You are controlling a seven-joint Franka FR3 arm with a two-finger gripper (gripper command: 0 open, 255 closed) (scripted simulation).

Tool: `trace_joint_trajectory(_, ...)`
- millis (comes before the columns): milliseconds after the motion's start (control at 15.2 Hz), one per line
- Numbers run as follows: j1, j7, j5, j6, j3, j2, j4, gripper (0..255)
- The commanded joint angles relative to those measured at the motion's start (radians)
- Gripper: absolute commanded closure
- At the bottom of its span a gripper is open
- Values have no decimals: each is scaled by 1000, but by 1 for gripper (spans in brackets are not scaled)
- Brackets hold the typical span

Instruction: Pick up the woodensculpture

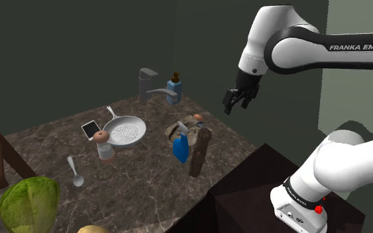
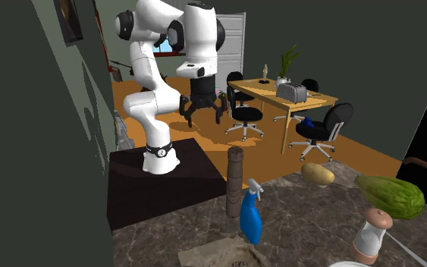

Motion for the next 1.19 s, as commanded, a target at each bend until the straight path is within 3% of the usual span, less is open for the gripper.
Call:
trace_joint_trajectory(0, 13, 35, 17, 56, 38, 39, -12, 0)
trace_joint_trajectory(594, 47, 196, 38, 294, 206, 274, -4, 0)
trace_joint_trajectory(1122, 43, 205, 33, 412, 226, 334, -63, 0)
